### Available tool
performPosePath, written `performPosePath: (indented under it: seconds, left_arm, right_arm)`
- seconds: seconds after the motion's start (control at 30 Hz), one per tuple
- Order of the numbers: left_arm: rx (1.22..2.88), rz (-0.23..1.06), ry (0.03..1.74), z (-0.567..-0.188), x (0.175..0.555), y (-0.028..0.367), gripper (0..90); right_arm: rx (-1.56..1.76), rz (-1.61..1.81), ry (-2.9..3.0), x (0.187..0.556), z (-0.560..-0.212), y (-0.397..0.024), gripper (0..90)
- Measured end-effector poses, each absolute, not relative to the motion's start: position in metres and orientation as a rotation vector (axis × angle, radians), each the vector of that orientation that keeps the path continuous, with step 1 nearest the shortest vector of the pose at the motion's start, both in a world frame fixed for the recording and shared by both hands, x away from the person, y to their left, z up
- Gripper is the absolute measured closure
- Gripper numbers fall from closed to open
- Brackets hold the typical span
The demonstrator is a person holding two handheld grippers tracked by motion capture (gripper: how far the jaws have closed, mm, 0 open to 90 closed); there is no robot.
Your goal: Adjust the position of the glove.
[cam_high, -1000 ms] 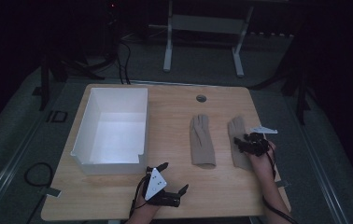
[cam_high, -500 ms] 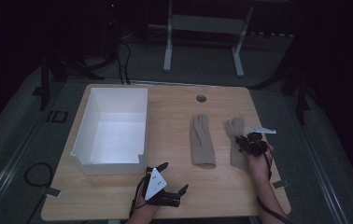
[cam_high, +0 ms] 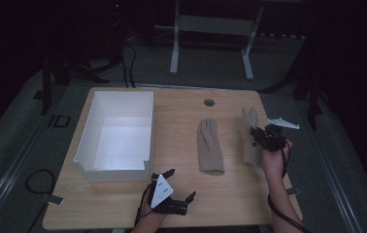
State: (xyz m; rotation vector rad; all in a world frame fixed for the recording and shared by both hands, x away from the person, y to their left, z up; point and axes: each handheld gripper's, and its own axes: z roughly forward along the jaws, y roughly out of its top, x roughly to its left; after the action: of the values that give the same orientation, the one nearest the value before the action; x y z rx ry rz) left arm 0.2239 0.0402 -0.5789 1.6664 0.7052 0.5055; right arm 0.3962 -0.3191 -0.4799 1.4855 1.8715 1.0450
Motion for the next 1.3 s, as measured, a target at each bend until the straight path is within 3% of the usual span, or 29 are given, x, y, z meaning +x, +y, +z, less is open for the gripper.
performPosePath:
  seconds: [0.5, 1.0, 1.3]
  left_arm:
    - [1.669, 0.512, 0.698, -0.579, 0.223, 0.04, 0.2]
    - [1.668, 0.513, 0.698, -0.579, 0.223, 0.04, 0.2]
    - [1.667, 0.508, 0.698, -0.579, 0.223, 0.04, 0.2]
  right_arm:
    - [1.412, 1.11, 1.882, 0.398, -0.444, -0.262, 76.5]
    - [1.397, 1.145, 1.952, 0.401, -0.456, -0.201, 76.3]
    - [1.424, 1.096, 1.991, 0.407, -0.482, -0.185, 76.0]
